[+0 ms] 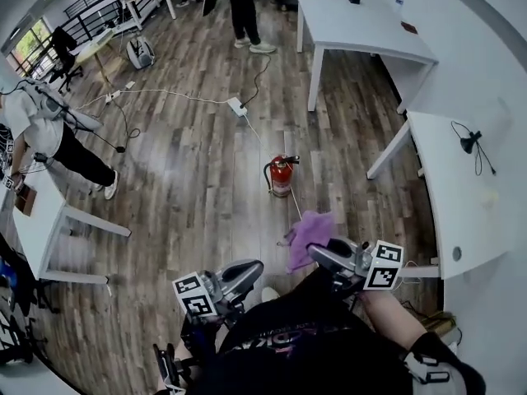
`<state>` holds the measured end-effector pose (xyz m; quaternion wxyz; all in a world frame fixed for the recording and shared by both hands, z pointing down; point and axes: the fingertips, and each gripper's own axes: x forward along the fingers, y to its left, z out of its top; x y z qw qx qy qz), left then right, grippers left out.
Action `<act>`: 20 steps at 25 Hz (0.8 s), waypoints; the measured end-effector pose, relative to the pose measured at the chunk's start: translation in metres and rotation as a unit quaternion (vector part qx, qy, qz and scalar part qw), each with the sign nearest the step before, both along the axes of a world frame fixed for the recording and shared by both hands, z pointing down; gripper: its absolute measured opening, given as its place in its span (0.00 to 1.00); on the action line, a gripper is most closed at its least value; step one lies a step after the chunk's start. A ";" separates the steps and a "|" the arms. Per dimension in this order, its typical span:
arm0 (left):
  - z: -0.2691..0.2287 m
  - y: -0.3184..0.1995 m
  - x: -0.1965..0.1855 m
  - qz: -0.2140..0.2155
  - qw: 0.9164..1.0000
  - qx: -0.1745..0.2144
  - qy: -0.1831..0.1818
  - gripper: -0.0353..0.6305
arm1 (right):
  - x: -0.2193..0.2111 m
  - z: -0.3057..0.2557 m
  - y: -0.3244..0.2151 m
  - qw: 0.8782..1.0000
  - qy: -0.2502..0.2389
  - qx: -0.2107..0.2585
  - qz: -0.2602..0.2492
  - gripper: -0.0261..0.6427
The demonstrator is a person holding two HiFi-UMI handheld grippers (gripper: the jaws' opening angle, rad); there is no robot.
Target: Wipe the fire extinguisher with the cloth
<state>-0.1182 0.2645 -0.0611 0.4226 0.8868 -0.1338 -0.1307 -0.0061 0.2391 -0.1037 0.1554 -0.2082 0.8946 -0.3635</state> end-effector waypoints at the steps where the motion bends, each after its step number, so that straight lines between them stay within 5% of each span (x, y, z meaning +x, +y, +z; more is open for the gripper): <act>1: 0.001 0.009 -0.005 0.006 1.000 -0.002 -0.002 0.05 | -0.005 0.002 0.012 1.000 0.003 -0.006 0.005 0.15; 10: 0.014 0.041 0.000 0.048 0.998 -0.023 -0.016 0.05 | -0.010 0.021 0.056 0.998 0.028 -0.034 0.042 0.15; 20: 0.002 0.004 0.019 0.028 1.000 0.003 -0.014 0.05 | 0.011 0.010 0.027 0.998 0.034 -0.020 0.046 0.15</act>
